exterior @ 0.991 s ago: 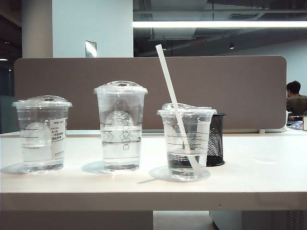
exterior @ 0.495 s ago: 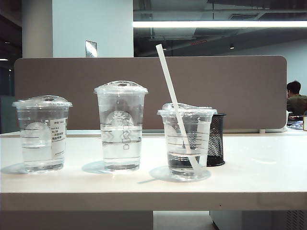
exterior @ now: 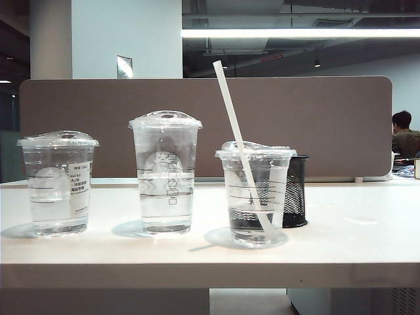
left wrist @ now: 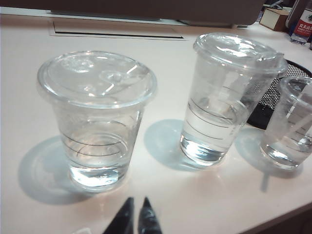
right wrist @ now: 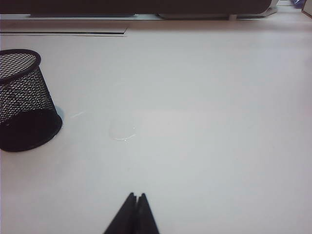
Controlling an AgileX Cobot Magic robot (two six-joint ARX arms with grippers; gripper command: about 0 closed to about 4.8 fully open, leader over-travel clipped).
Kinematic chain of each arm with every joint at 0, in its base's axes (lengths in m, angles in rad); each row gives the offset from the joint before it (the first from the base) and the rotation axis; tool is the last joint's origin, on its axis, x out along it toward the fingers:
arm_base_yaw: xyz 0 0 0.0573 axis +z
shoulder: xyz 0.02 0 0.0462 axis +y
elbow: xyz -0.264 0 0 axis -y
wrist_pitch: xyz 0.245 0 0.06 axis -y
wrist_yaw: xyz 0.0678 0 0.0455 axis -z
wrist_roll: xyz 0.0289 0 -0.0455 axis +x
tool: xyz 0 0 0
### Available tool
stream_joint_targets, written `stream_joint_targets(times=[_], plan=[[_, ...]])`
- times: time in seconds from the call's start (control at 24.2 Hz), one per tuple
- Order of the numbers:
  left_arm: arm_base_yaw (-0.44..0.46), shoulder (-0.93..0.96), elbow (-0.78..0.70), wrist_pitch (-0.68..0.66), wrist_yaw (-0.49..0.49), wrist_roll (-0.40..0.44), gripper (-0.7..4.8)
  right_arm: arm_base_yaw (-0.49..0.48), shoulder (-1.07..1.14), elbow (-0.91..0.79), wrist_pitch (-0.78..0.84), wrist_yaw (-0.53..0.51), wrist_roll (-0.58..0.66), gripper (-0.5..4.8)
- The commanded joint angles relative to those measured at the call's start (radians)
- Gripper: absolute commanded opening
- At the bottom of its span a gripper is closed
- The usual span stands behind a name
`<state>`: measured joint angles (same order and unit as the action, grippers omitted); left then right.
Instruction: Pick up the straw and insert it into the small coffee cup.
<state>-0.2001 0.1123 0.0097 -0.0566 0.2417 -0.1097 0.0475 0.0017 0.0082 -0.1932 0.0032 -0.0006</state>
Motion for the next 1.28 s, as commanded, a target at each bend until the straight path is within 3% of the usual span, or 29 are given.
stream_joint_targets(times=[0.04, 0.29, 0.45, 0.7, 0.87, 1.28], plan=[[0.002, -0.001, 0.001, 0.011, -0.002, -0.003, 0.18, 0.002, -0.001, -0.008, 0.011, 0.001, -0.004, -0.01], [0.008, -0.039, 0.001, 0.001, -0.002, -0.003, 0.18, 0.002, -0.001, -0.008, 0.011, 0.001, -0.004, -0.01], [0.089, -0.106, 0.0, -0.042, -0.003, 0.051, 0.18, 0.002, -0.001, -0.008, 0.011, 0.001, -0.004, -0.01], [0.173, -0.105, 0.0, -0.113, -0.073, 0.057, 0.19, 0.002, -0.001, -0.008, 0.011, 0.001, -0.004, -0.01], [0.18, -0.105, -0.001, -0.122, -0.168, 0.085, 0.19, 0.002, -0.001, -0.008, 0.011, 0.001, -0.004, -0.01], [0.18, -0.105, -0.001, -0.121, -0.168, 0.083, 0.18, 0.002, -0.001, -0.008, 0.011, 0.001, -0.004, -0.01]])
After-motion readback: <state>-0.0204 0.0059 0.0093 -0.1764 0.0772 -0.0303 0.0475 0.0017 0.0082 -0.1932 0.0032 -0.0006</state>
